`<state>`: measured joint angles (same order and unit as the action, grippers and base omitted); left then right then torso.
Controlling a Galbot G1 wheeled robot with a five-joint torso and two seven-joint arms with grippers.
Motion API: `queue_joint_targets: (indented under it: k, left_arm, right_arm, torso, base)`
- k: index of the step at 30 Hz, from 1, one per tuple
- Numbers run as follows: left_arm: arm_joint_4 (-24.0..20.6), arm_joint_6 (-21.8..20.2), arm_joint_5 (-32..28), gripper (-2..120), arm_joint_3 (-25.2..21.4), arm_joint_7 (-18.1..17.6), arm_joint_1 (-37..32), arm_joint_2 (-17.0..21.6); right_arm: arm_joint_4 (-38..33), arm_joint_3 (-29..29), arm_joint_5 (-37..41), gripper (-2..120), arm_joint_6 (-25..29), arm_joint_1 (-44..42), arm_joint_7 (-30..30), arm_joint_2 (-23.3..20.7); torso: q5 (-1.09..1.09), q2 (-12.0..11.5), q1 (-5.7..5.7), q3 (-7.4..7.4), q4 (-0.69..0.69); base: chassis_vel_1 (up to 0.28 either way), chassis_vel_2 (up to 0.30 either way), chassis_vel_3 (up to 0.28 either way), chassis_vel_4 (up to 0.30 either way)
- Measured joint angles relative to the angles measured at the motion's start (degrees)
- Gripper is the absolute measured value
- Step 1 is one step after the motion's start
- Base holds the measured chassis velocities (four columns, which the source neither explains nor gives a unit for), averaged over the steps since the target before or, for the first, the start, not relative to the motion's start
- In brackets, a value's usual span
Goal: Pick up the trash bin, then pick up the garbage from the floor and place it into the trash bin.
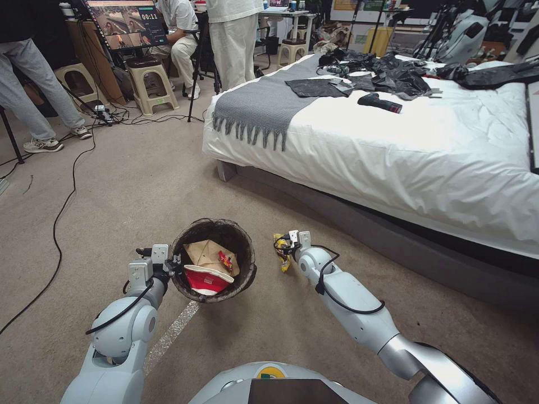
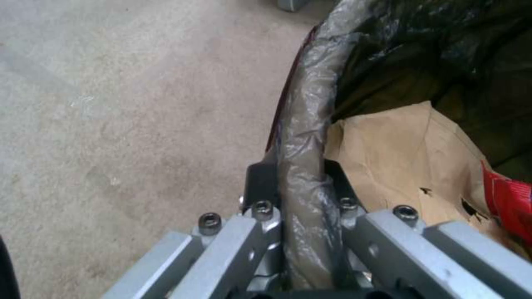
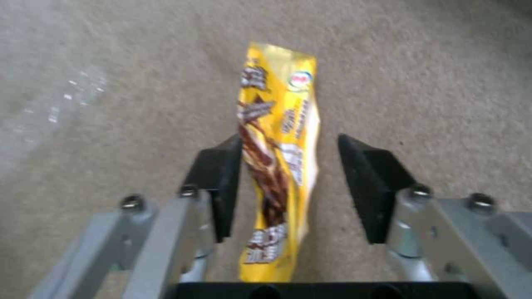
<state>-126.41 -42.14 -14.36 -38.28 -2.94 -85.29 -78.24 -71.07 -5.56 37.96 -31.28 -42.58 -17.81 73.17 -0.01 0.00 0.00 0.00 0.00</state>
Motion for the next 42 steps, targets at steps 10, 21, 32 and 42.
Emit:
queue_joint_targets:
  k: [10, 21, 32, 42]
  left_arm:
    - [-0.1, 0.0, -0.1, 3, 0.0, 0.0, 0.0, -0.1]
    - [-0.1, 0.0, -0.2, 3, -0.7, 0.1, 0.1, -0.1]
    - [0.3, 0.0, -0.4, 3, -1.0, 0.1, 0.2, -0.1]
    - [0.5, 0.0, -0.5, 3, -1.1, 0.2, 0.2, -0.1]
  right_arm:
    - [5.9, -0.5, -1.5, 92, -0.2, 1.7, -1.7, 1.6]
    - [11.3, -1.7, -3.9, 100, 1.2, 2.4, 0.2, 3.8]
    - [14.4, -1.6, -5.8, 100, 1.8, 2.6, 1.5, 5.2]
    - [17.1, -0.4, -7.2, 80, 2.1, 3.2, 2.9, 5.2]
  torso:
    - [0.0, 0.0, 0.0, 0.0, 0.0]
    - [0.0, 0.0, 0.0, 0.0, 0.0]
    - [0.01, 0.0, 0.0, 0.0, 0.0]
    - [0.01, 0.0, 0.0, 0.0, -0.01]
  base:
    - [0.0, 0.0, 0.0, 0.0]
    - [0.0, 0.0, 0.0, 0.0]
    - [0.0, 0.0, 0.0, 0.0]
    - [0.0, 0.0, 0.0, 0.0]
